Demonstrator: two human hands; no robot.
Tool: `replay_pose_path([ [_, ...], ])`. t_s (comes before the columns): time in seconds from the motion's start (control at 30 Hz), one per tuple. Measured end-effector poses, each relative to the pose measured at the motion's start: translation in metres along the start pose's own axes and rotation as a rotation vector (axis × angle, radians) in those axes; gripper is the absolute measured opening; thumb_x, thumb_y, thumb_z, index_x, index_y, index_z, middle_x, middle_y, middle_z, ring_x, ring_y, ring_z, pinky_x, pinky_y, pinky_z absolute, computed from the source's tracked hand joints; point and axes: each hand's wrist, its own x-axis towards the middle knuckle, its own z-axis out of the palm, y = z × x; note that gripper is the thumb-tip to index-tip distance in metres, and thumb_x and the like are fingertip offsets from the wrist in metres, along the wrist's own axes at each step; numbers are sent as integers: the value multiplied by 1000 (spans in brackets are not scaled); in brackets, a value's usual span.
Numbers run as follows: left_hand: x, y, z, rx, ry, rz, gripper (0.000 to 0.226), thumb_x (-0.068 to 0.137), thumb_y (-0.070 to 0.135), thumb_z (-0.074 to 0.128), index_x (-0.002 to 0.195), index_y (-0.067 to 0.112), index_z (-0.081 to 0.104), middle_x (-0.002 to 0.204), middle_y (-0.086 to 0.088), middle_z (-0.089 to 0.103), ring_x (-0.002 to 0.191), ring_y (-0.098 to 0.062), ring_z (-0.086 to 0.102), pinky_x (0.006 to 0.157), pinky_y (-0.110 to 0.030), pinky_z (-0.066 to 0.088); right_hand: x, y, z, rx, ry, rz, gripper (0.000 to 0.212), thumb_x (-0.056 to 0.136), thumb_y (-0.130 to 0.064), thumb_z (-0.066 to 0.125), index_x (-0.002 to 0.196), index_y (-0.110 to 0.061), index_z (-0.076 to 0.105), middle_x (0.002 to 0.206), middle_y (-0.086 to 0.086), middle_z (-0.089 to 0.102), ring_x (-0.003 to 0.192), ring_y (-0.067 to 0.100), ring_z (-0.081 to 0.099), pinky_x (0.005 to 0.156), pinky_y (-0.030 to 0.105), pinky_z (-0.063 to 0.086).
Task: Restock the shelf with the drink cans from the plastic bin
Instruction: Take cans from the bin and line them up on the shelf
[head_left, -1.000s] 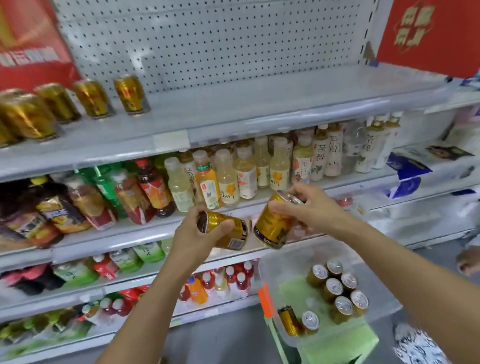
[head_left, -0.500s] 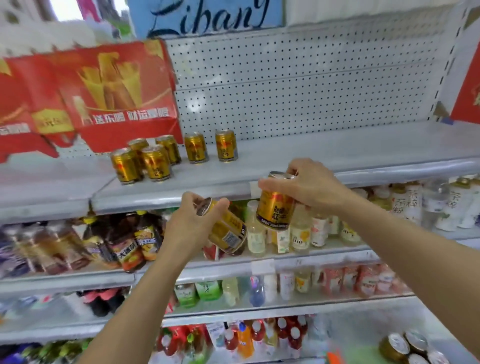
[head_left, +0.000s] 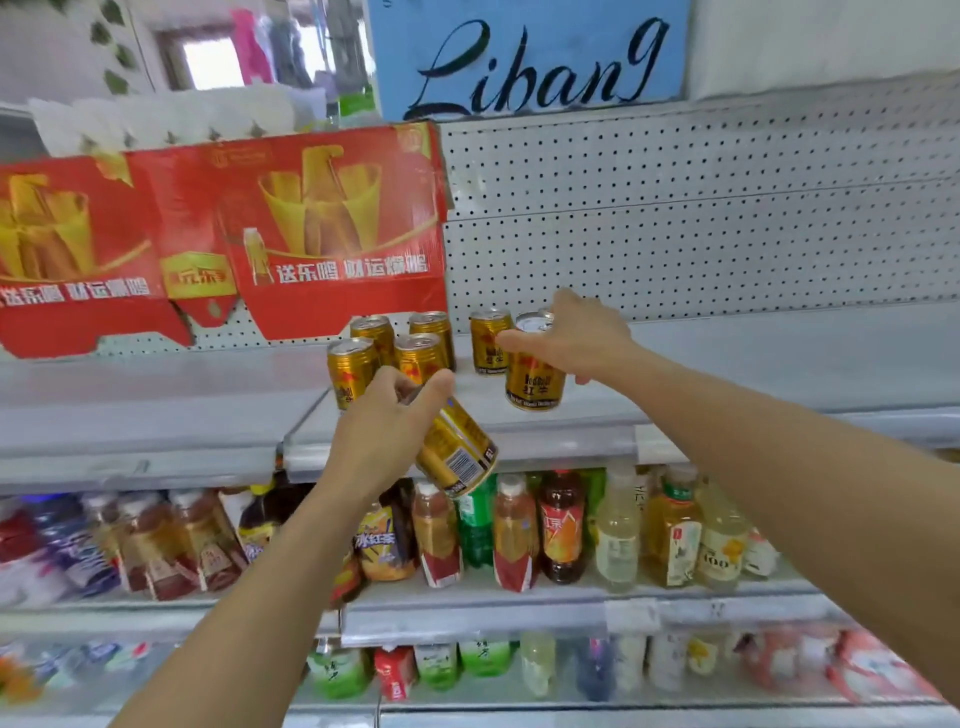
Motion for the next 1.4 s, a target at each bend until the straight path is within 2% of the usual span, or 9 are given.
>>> replay_pose_path([
  [0.27, 37, -19, -7, -50, -15, 7, 52, 84, 72, 45, 94, 21, 54, 85, 0, 65, 80, -18, 63, 78, -42, 51, 33, -28, 36, -117, -30, 0, 77, 73, -72, 58, 117, -10, 46, 97, 7, 62, 74, 25, 59, 66, 34, 50],
  [0.67, 54, -27, -5, -201, -83, 27, 44, 87, 63, 51, 93, 20, 56, 82, 0, 63, 71, -16, 59, 62, -33, 47, 46, -22, 55, -144, -103, 59, 90, 76, -82, 39, 131, -11, 42, 125, 12, 56, 111, 31, 56, 74, 38, 45],
  [0.77, 55, -20, -7, -328, -169, -15, 37, 93, 48, 51, 98, 13, 59, 80, -7, 64, 68, -19, 62, 60, -35, 51, 28, -17, 43, 20, 118, -153, 63, 90, -63, 41, 128, -13, 48, 124, 9, 52, 115, 25, 49, 87, 40, 43],
  [0.83, 55, -14, -7, -418, -214, -38, 28, 95, 41, 51, 93, 15, 59, 79, -6, 65, 67, -18, 64, 59, -33, 54, 9, -14, 34, 244, 199, -284, 39, 96, -51, 42, 100, -16, 58, 93, 1, 59, 86, 17, 55, 77, 39, 47],
  [0.9, 56, -6, -4, -486, -227, -12, 22, 96, 36, 50, 90, 17, 60, 81, -5, 65, 69, -16, 65, 58, -29, 55, -9, -10, 33, 538, -60, -208, 54, 96, -57, 37, 90, -10, 62, 79, 8, 65, 71, 22, 60, 75, 48, 53],
  [1.0, 56, 5, 4, -552, -258, 102, 25, 92, 36, 49, 96, 14, 61, 87, -9, 61, 75, -18, 60, 62, -29, 52, -30, 2, 40, 1014, -824, 43, 88, 81, -76, 32, 116, -1, 62, 108, 24, 69, 93, 33, 68, 85, 45, 55],
  [1.07, 55, 12, 11, -586, -280, 171, 23, 91, 37, 48, 98, 20, 63, 93, -13, 62, 78, -19, 59, 66, -33, 50, -41, 9, 43, 1263, -1020, 75, 83, 81, -72, 41, 124, -2, 58, 117, 28, 64, 97, 36, 68, 83, 40, 57],
  [1.2, 58, 24, 24, -551, -300, 212, 27, 101, 36, 42, 113, 26, 64, 103, -6, 67, 94, -16, 65, 82, -30, 53, -47, 12, 42, 1354, -698, 54, 57, 82, -43, 66, 122, -4, 53, 108, 20, 67, 89, 32, 70, 84, 42, 58],
  [1.4, 65, 39, 37, -366, -336, 232, 46, 94, 60, 38, 107, 21, 58, 80, 5, 59, 63, 0, 57, 57, -17, 46, -54, 15, 36, 881, -199, -33, 60, 73, -33, 82, 121, -22, 48, 108, 1, 61, 88, 9, 65, 69, 18, 53],
])
